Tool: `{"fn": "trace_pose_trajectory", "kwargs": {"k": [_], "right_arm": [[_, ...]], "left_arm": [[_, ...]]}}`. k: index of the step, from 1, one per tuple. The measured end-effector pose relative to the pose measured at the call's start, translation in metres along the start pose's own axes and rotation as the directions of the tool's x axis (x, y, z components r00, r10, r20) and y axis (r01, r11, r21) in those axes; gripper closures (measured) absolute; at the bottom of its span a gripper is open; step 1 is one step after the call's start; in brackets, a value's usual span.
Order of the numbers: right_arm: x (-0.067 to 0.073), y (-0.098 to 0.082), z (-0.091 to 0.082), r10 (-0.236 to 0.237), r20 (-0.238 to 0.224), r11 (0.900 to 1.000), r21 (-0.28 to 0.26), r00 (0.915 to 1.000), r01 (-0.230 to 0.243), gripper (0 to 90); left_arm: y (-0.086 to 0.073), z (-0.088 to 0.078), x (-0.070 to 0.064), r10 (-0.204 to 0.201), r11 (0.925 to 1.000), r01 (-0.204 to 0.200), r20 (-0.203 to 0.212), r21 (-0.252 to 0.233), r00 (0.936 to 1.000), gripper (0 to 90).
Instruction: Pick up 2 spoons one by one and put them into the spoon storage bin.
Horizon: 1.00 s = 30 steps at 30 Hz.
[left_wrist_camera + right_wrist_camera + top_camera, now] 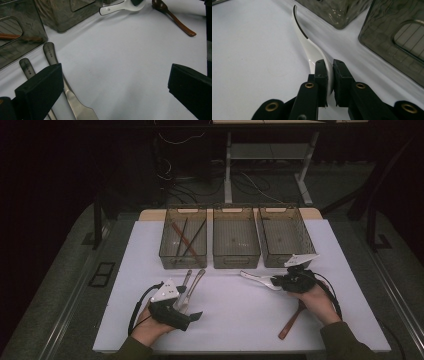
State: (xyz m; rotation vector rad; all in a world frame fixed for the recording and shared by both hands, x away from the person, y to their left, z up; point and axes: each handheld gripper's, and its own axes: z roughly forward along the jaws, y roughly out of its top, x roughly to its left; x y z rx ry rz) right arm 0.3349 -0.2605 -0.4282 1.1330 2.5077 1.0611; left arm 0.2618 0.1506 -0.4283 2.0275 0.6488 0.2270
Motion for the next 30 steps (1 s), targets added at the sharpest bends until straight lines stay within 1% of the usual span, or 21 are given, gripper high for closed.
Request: {"fn": "trace_pose_trajectory", "kwargs": {"k": [13, 20, 21, 23, 25, 30], "right_arm": [[-0.002, 0.005, -0.016, 0.009, 0.005, 0.998, -0.059, 0.9999, -0.009, 81.6], [-0.001, 0.012, -0.026, 0.008, -0.003, 0.996, -0.09, 1.0, -0.008, 81.5], [-0.001, 0.013, -0.027, 0.002, -0.001, 0.995, -0.097, 1.0, -0.002, 81.5], [-0.001, 0.014, -0.03, 0.011, -0.002, 0.994, -0.108, 0.9999, -0.011, 81.6], [-0.002, 0.017, -0.033, 0.007, 0.002, 0.993, -0.12, 1.0, -0.007, 81.6], [-0.003, 0.025, -0.04, 0.021, -0.002, 0.989, -0.148, 0.9998, -0.022, 81.5]], "left_arm": [[0.0, 0.0, 0.0, 0.003, 1.0, -0.003, 0.004, 0.003, 1.0, 0.0], [0.0, 0.0, 0.0, 0.004, 1.0, -0.004, 0.003, 0.006, 1.0, 0.0], [0.0, 0.001, 0.0, 0.005, 1.0, -0.005, 0.003, 0.005, 1.0, 0.0], [0.0, 0.001, 0.0, 0.002, 1.0, -0.002, 0.003, 0.003, 1.0, 0.0], [0.001, 0.001, -0.001, 0.001, 1.0, -0.001, 0.005, 0.003, 1.0, 0.0], [0.0, 0.001, -0.001, 0.005, 1.0, -0.005, 0.005, 0.003, 1.0, 0.0]]}}
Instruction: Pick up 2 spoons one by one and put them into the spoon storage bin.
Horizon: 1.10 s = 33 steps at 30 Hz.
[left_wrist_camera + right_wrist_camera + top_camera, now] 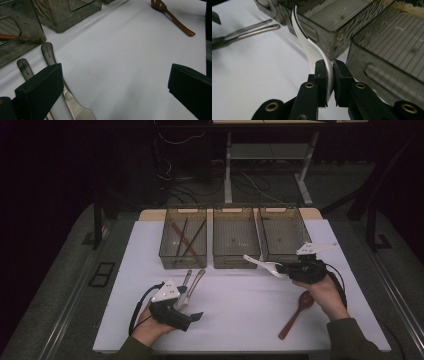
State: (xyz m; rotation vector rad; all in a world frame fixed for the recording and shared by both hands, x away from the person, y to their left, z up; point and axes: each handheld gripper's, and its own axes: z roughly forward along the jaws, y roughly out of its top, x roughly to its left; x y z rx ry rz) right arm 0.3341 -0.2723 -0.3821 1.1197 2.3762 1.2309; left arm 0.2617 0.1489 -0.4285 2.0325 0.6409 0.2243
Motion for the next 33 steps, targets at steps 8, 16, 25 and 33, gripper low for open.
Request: {"fn": "trace_pose_trajectory", "kwargs": {"k": [8, 16, 25, 33], "right_arm": [[-0.002, 0.023, -0.001, 0.01, 0.025, 0.999, -0.046, 0.9997, -0.008, 81.5], [-0.004, 0.042, 0.019, 0.013, 0.056, 0.999, -0.031, 0.9983, -0.011, 81.5], [-0.004, 0.061, 0.048, 0.018, 0.084, 1.0, -0.004, 0.9963, -0.018, 81.5], [-0.004, 0.073, 0.072, 0.022, 0.088, 1.0, 0.014, 0.9959, -0.023, 81.3]], "left_arm": [[0.0, 0.0, 0.0, -0.001, 1.0, 0.001, 0.001, -0.004, 1.0, 0.0], [0.0, 0.0, 0.0, -0.01, 0.9999, 0.01, 0.0, -0.003, 0.9999, 0.0], [0.0, 0.0, 0.0, -0.008, 1.0, 0.008, 0.001, -0.006, 1.0, 0.0], [0.0, -0.001, 0.0, -0.004, 1.0, 0.004, 0.005, -0.009, 1.0, 0.0]]}}
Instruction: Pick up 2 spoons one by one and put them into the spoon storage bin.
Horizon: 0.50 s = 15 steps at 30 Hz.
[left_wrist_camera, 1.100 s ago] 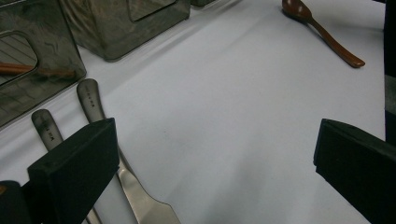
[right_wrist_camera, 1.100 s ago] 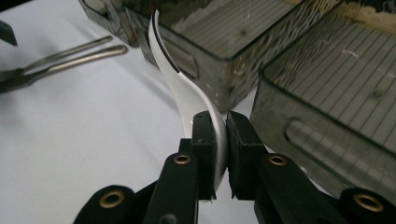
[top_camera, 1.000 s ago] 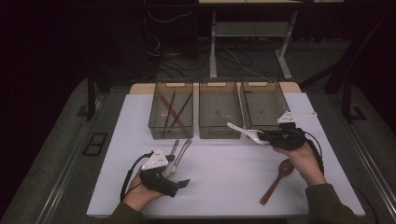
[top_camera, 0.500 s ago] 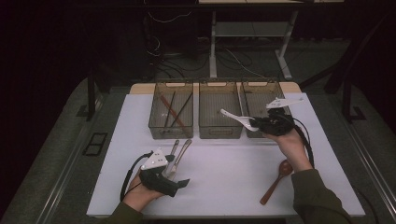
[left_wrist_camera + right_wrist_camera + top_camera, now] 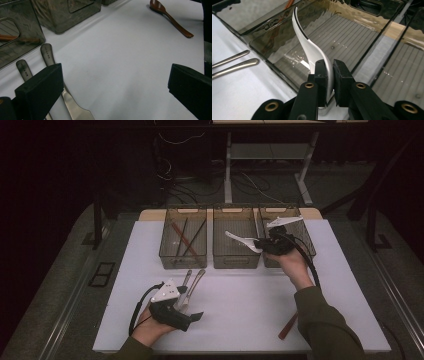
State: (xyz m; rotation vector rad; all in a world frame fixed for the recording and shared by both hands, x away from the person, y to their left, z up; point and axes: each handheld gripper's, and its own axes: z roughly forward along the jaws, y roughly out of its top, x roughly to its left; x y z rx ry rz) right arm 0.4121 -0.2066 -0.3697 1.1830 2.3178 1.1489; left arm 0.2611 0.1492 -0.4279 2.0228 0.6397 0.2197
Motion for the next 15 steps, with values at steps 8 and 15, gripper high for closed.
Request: {"fn": "trace_pose_trajectory", "kwargs": {"k": [8, 15], "right_arm": [[0.007, 0.006, 0.02, -0.018, 0.005, 0.999, 0.04, 0.9998, 0.018, 81.0], [0.01, 0.004, 0.029, -0.038, -0.001, 0.997, 0.065, 0.9993, 0.038, 77.0]], "left_arm": [[0.0, 0.0, -0.001, -0.004, 1.0, 0.004, 0.0, -0.007, 1.0, 0.0], [0.001, 0.0, -0.001, -0.002, 1.0, 0.002, 0.003, -0.003, 1.0, 0.0]]}}
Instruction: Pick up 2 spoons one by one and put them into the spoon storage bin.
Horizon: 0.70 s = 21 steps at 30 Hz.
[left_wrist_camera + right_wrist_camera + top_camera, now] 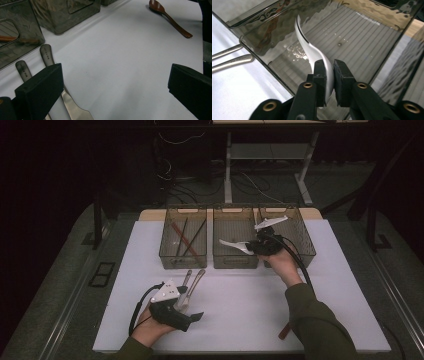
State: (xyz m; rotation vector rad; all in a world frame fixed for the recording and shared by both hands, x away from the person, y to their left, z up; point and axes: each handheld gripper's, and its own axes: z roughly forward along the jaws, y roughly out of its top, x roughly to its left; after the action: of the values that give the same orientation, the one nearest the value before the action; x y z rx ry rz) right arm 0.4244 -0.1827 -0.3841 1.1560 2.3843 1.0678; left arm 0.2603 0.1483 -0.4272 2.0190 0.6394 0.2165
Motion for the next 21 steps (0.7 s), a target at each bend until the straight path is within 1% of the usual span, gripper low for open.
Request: {"fn": "trace_pose_trajectory", "kwargs": {"k": [2, 3, 9, 10, 13, 14, 17, 19, 20, 21], "right_arm": [[0.001, 0.0, 0.0, 0.006, -0.011, 1.0, -0.005, 0.9999, -0.006, 73.6], [0.001, 0.0, 0.0, -0.002, -0.011, 1.0, -0.012, 0.9999, 0.002, 72.8], [0.001, 0.002, -0.007, 0.024, -0.032, 0.999, -0.043, 0.9992, -0.025, 64.3], [0.0, 0.001, -0.009, 0.018, -0.037, 0.999, -0.05, 0.9992, -0.02, 62.8], [-0.002, 0.001, -0.015, 0.029, -0.042, 0.997, -0.072, 0.9987, -0.032, 57.0], [-0.003, 0.0, -0.018, 0.043, -0.048, 0.996, -0.081, 0.9979, -0.047, 55.6], [-0.002, -0.002, -0.024, 0.054, -0.055, 0.994, -0.093, 0.997, -0.059, 51.4], [-0.002, -0.004, -0.028, 0.049, -0.065, 0.994, -0.094, 0.9967, -0.055, 48.6], [0.0, -0.005, -0.03, 0.048, -0.056, 0.994, -0.097, 0.9973, -0.053, 47.6], [0.0, -0.007, -0.033, 0.049, -0.057, 0.993, -0.101, 0.9971, -0.055, 47.2]], "left_arm": [[0.0, 0.0, 0.0, -0.001, 1.0, 0.001, 0.0, -0.001, 1.0, 0.0], [0.0, 0.0, 0.0, -0.001, 1.0, 0.001, 0.0, -0.001, 1.0, 0.0], [0.0, 0.0, 0.0, 0.001, 1.0, -0.001, 0.0, -0.001, 1.0, 0.0], [0.0, 0.0, 0.0, 0.0, 1.0, 0.0, 0.0, -0.001, 1.0, 0.0], [0.0, 0.0, 0.001, 0.005, 1.0, -0.005, -0.001, 0.006, 1.0, 0.0], [0.0, 0.0, 0.001, 0.005, 1.0, -0.005, -0.002, 0.006, 1.0, 0.0], [-0.001, 0.0, 0.001, -0.002, 1.0, 0.002, -0.004, -0.002, 1.0, 0.0], [-0.001, 0.0, 0.001, 0.0, 1.0, 0.0, -0.006, -0.001, 1.0, 0.0], [-0.001, 0.0, 0.001, 0.0, 1.0, 0.0, -0.006, -0.002, 1.0, 0.0], [-0.001, 0.0, 0.001, -0.001, 1.0, 0.001, -0.008, -0.003, 1.0, 0.0]]}}
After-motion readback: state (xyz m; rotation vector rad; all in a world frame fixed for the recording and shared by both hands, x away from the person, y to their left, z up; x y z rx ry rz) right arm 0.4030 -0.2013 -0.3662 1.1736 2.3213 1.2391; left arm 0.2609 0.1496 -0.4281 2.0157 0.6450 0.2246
